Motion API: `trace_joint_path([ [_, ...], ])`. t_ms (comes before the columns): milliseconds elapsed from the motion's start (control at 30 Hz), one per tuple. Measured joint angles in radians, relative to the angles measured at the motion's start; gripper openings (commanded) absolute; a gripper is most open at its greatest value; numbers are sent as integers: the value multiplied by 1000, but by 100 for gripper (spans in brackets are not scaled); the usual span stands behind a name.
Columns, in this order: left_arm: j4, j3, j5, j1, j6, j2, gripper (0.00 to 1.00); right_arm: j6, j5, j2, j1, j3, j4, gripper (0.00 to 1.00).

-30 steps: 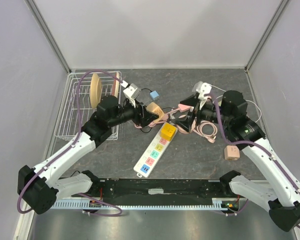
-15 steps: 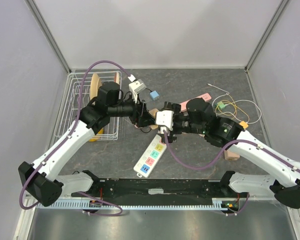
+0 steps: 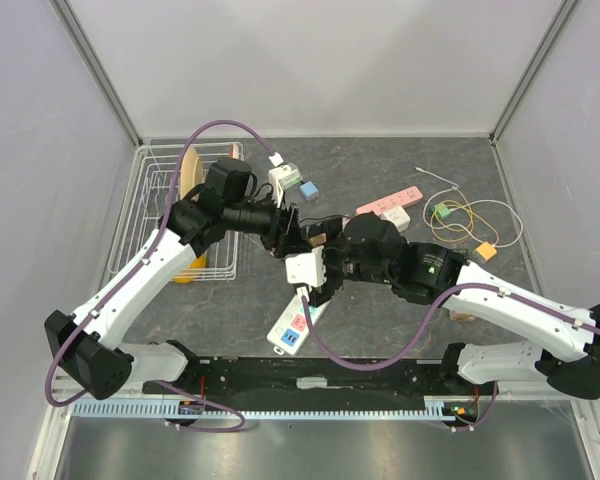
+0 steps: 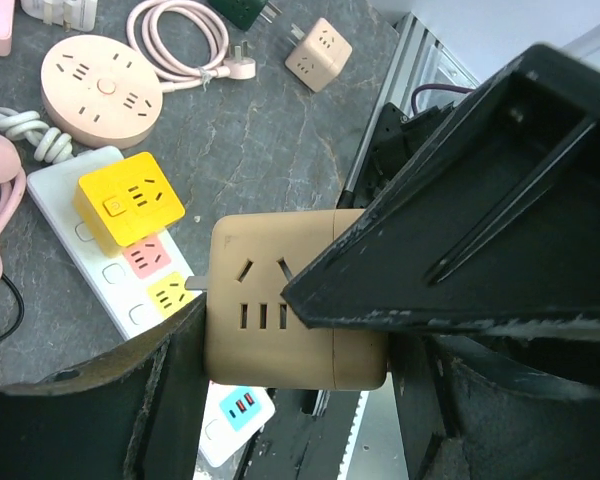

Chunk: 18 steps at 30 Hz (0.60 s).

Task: Insert the plug
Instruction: Adjust the plug.

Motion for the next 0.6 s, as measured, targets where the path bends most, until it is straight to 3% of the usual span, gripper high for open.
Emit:
trace_joint_path([
  [200, -56, 23, 2, 0, 18, 3, 2, -29, 50, 8, 25, 0, -41, 93],
  [400, -101, 31, 1, 0, 29, 3, 2, -38, 83, 10, 34, 1, -59, 77],
  [600, -118, 31, 2, 0, 29, 3, 2, -40, 94, 24, 51, 9, -68, 73],
])
